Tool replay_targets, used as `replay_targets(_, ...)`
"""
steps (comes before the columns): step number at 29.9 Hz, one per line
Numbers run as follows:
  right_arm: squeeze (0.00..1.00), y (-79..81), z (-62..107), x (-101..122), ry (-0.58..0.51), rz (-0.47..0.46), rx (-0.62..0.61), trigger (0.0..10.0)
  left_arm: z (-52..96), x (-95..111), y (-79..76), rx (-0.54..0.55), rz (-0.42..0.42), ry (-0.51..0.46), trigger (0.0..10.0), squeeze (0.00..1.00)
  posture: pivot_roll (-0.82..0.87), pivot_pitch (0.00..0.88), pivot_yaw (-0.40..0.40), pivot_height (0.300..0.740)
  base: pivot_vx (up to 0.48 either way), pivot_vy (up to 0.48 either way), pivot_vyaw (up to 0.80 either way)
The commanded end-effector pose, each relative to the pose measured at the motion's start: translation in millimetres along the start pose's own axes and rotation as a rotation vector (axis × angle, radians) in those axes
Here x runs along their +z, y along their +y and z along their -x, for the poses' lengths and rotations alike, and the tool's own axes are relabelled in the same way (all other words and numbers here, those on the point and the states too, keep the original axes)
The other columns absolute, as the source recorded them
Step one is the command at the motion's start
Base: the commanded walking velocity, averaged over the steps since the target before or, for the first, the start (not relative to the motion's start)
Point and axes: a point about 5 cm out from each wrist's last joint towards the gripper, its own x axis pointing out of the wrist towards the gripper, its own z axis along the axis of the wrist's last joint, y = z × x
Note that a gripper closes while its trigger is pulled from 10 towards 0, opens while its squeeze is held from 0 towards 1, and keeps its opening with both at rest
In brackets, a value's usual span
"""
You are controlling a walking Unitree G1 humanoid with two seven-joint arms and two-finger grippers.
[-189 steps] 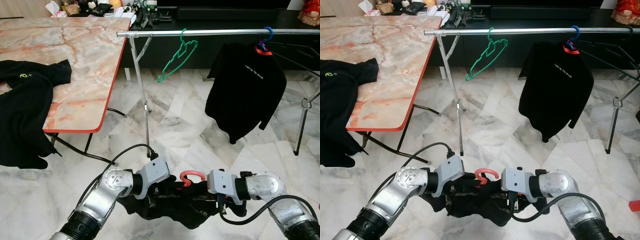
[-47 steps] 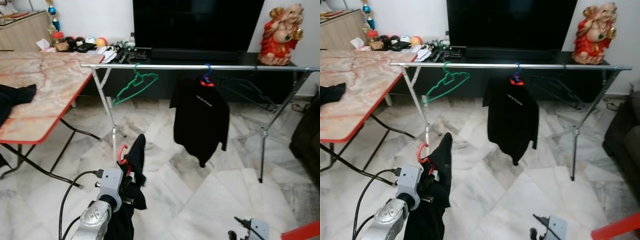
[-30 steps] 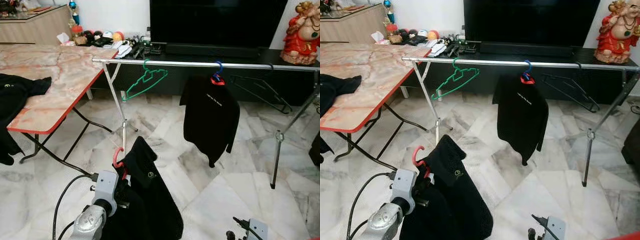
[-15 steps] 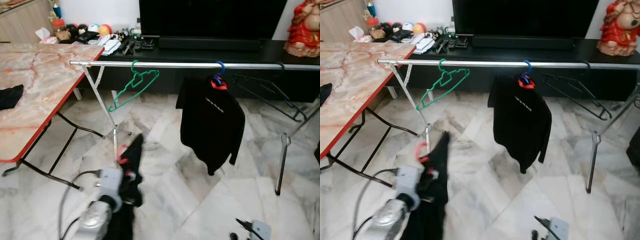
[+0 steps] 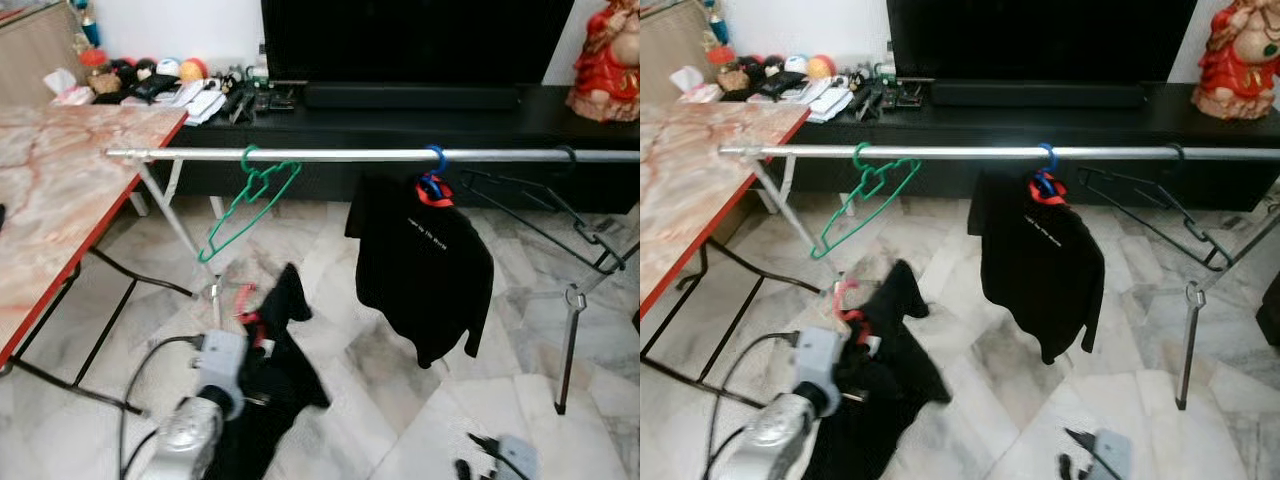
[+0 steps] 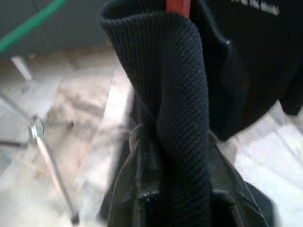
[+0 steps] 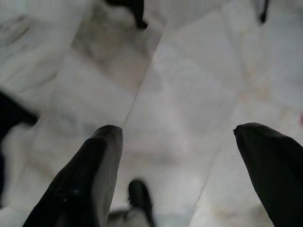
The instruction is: Hang hanger
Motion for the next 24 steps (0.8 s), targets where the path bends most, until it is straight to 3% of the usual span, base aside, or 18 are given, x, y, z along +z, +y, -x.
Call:
replay_targets(1,0.00,10.0,-0.2,-4,0.016,-0.003,0.031,10.0,2.3,-2,9.4,0.035,-0.017,0.002,10.0,0.00,0.02,0.136,-0.022,0.740,0.000,0.000,0.00)
replay_targets(7,0.00,8.6,-0.1,-4,0.012,0.005,0.039,10.0,3.7,-3,0.2,0.034,0.080,-0.020,10.0,0.00,0.01,0.143,-0.027,0.740,0.000,0.000,0.00)
replay_targets(13,0.00,9.4,-0.2,-3,0.008,0.014,0.048,10.0,6.1,-2,0.8,0.077,0.077,-0.037,10.0,0.00,0.01,0.143,-0.023,0.740,0.000,0.000,0.00)
replay_targets(20,0.00,10.7,-0.4,-4,0.014,0.015,0.040,10.0,14.2,-5,8.3,0.126,0.062,-0.029,10.0,0.00,0.01,0.106,-0.011,0.740,0.000,-0.413,0.00)
replay_targets(24,0.00,12.3,-0.5,-3,0.009,0.000,0.042,10.0,19.3,-5,21.1,0.179,0.081,-0.025,10.0,0.00,0.01,0.082,-0.005,0.740,0.000,-0.428,0.00)
